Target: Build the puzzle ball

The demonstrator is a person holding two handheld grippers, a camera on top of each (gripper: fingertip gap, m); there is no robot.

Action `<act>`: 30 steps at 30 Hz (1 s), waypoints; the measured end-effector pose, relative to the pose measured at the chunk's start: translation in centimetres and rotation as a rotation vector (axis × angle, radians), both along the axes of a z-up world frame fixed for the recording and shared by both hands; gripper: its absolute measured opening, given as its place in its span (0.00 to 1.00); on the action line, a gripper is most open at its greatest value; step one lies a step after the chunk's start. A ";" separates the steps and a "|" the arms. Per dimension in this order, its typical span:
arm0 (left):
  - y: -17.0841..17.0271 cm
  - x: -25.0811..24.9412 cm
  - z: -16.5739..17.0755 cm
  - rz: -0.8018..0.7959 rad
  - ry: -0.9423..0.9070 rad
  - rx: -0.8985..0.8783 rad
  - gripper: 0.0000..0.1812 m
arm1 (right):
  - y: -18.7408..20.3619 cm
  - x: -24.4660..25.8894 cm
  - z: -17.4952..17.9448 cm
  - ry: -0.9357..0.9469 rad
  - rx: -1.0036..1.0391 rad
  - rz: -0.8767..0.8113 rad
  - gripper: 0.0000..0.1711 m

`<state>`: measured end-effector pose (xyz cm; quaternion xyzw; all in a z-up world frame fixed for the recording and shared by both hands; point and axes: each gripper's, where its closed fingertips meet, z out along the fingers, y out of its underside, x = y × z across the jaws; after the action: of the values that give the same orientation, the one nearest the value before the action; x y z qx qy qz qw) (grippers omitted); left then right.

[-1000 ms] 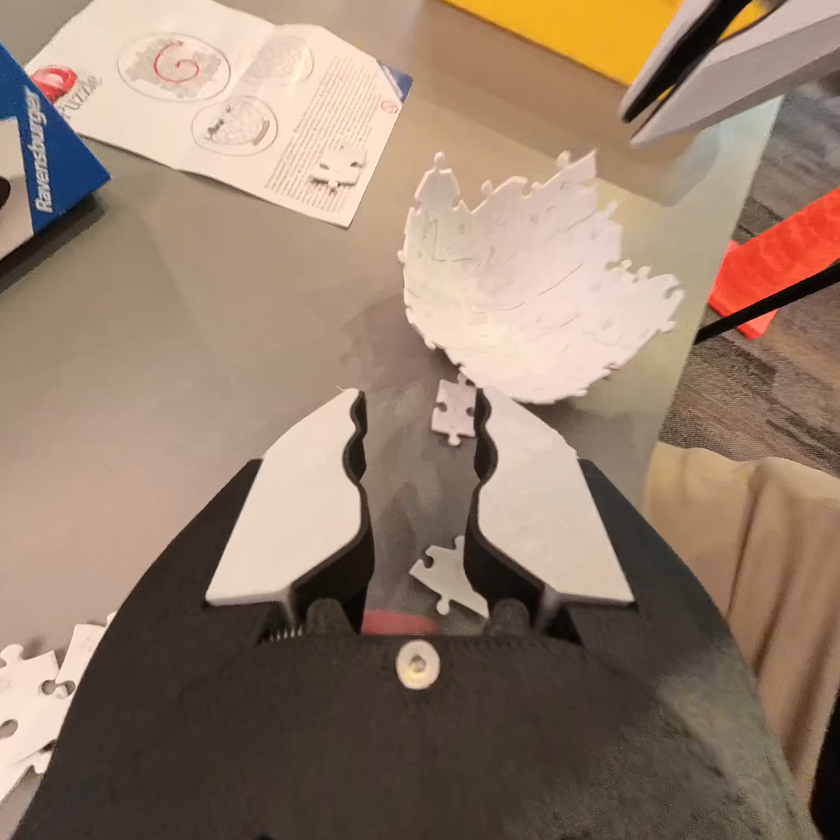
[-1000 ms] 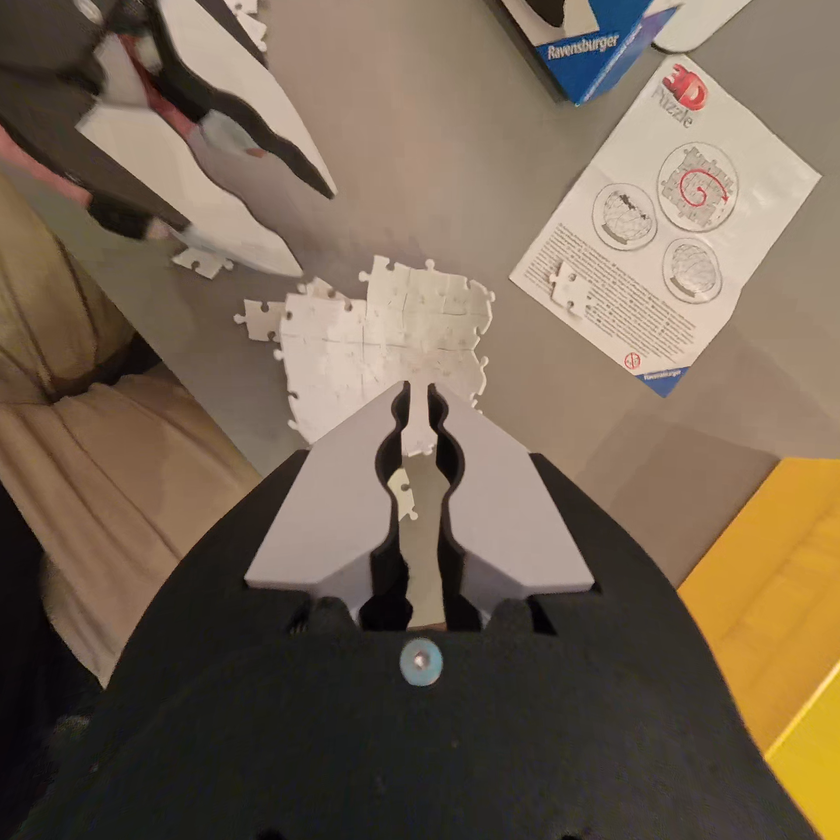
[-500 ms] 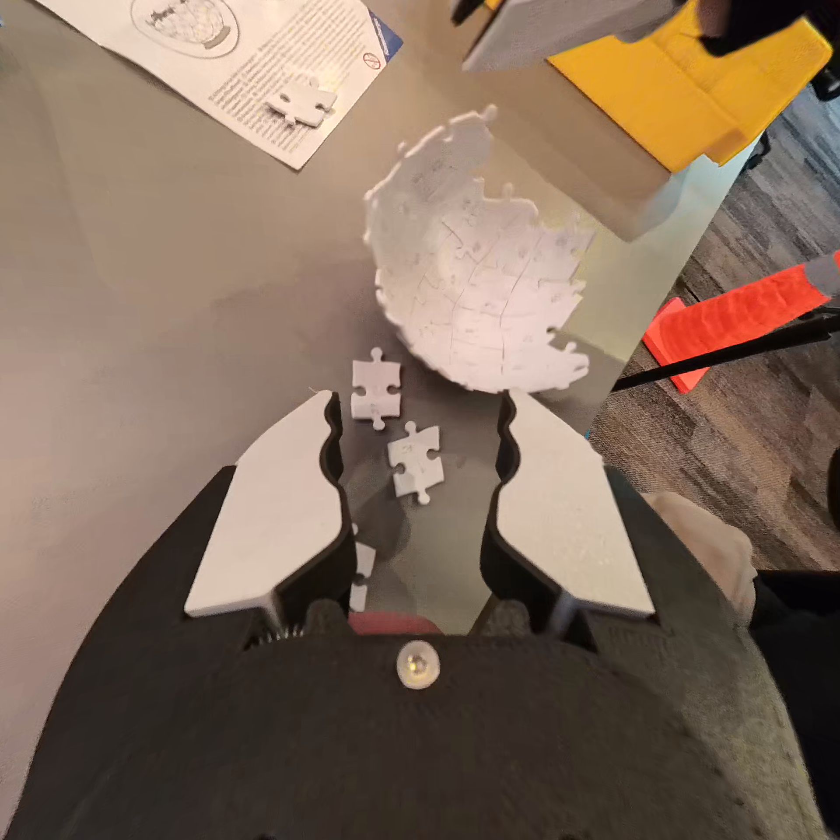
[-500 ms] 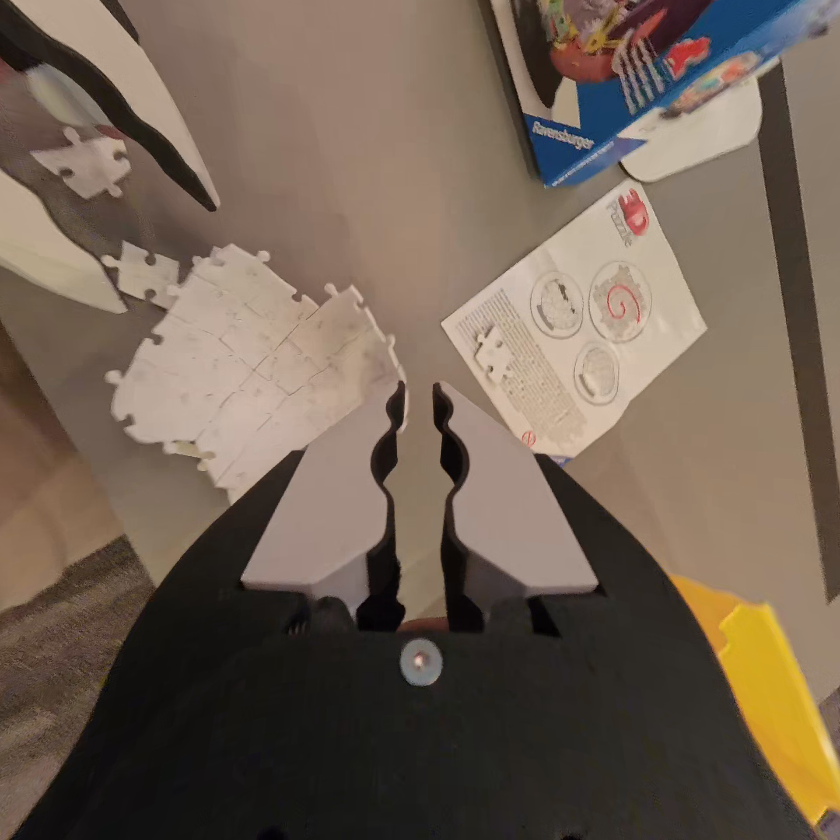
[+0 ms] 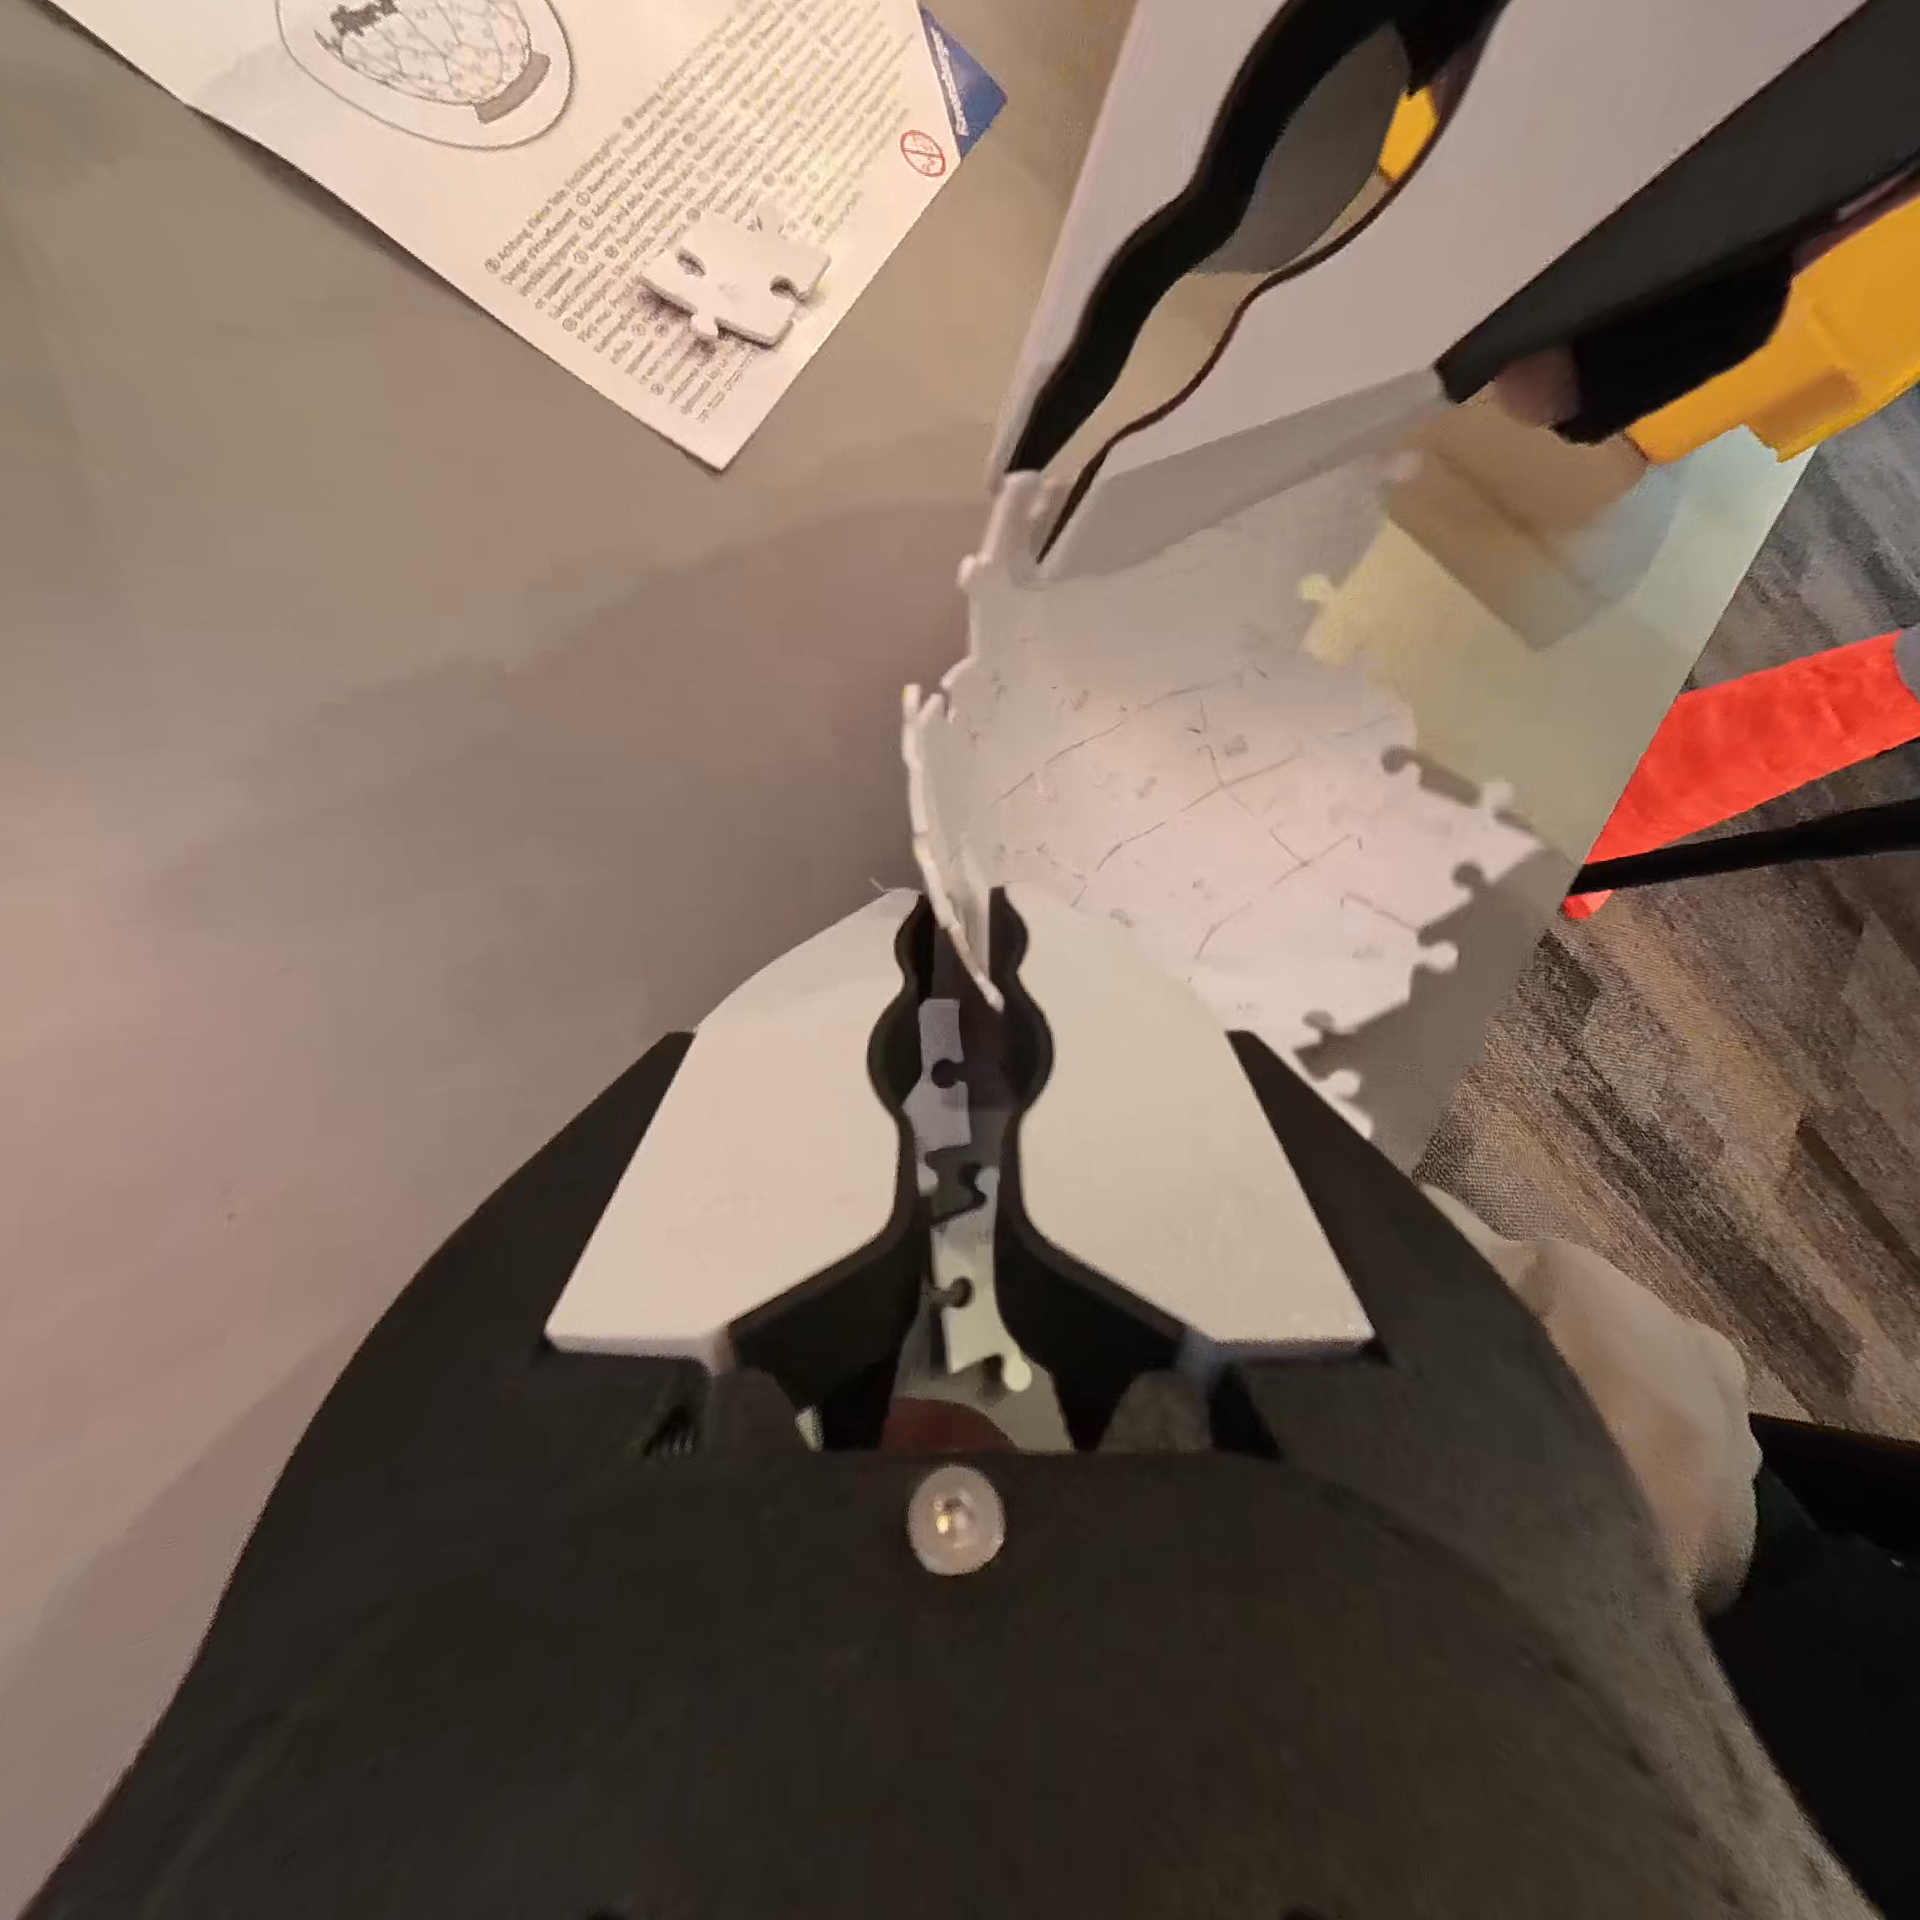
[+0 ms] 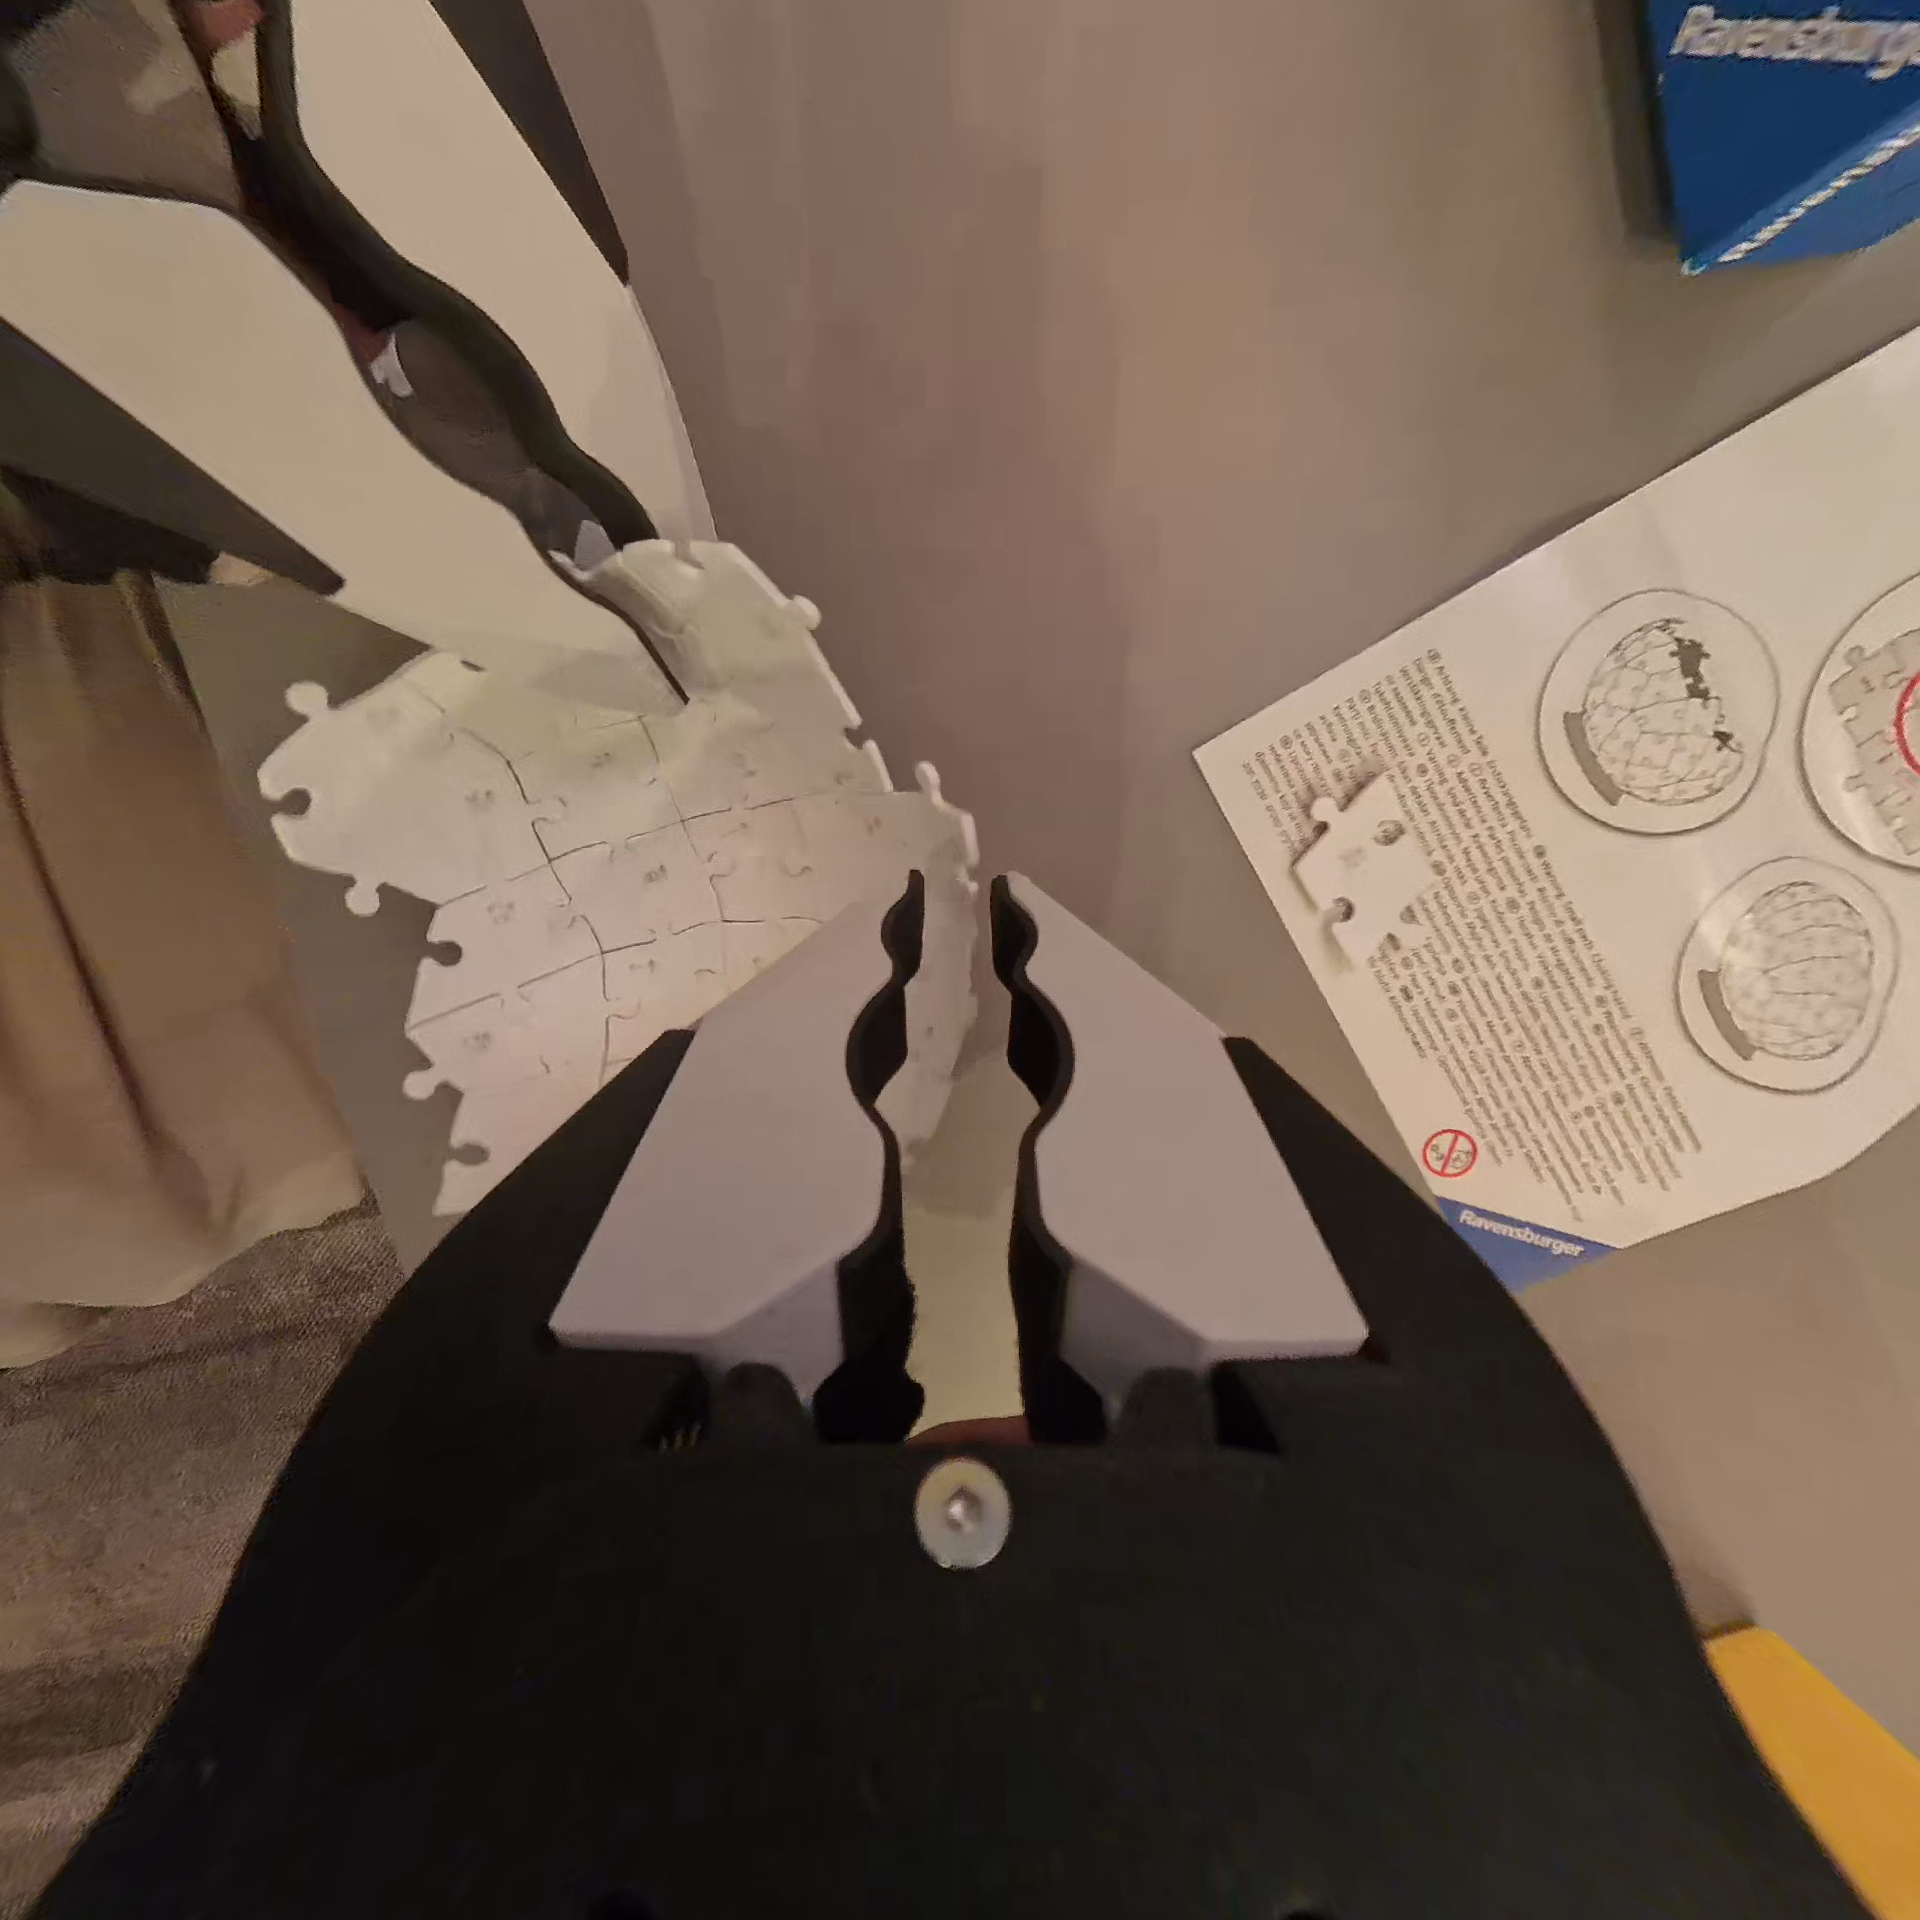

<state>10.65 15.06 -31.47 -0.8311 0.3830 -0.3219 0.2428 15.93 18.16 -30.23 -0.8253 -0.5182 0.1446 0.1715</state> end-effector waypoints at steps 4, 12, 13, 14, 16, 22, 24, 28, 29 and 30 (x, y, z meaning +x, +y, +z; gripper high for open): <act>0.5 0.2 0.0 -0.032 -0.008 -0.002 0.03 | 0.0 0.5 2.0 0.101 0.036 -0.051 0.07; 2.5 -1.1 2.7 -0.118 -0.024 0.012 0.01 | 0.6 2.5 6.0 0.255 0.130 -0.185 0.08; 2.7 -1.5 3.1 -0.133 -0.022 0.009 0.01 | 0.6 2.6 5.9 0.251 0.134 -0.193 0.08; 3.0 -2.1 3.6 -0.155 -0.010 0.012 0.01 | 0.4 2.5 5.6 0.251 0.132 -0.195 0.08; 3.7 -3.5 4.7 -0.191 0.014 0.035 0.01 | -0.4 1.6 5.1 0.271 0.106 -0.173 0.08; 3.9 -9.8 5.1 -0.331 0.183 0.006 0.01 | -3.1 -4.2 1.0 0.218 0.068 0.079 0.11; 3.1 -11.2 4.7 -0.379 0.232 -0.016 0.01 | -3.5 -5.7 -0.4 0.182 0.082 0.195 0.12; 2.0 -13.5 3.3 -0.415 0.303 -0.042 0.01 | -3.9 -8.0 -1.0 0.187 0.081 0.391 0.16; 2.1 -13.9 3.1 -0.408 0.310 -0.039 0.01 | -3.7 -8.3 -1.2 0.169 0.092 0.437 0.19; 2.1 -14.1 3.0 -0.401 0.309 -0.041 0.01 | -3.4 -8.5 -1.5 0.148 0.107 0.481 0.21</act>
<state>-3.46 17.14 -28.50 -0.7827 0.5661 -0.2404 0.0959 7.42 14.77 -31.72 -0.6554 -0.6924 0.2135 0.2131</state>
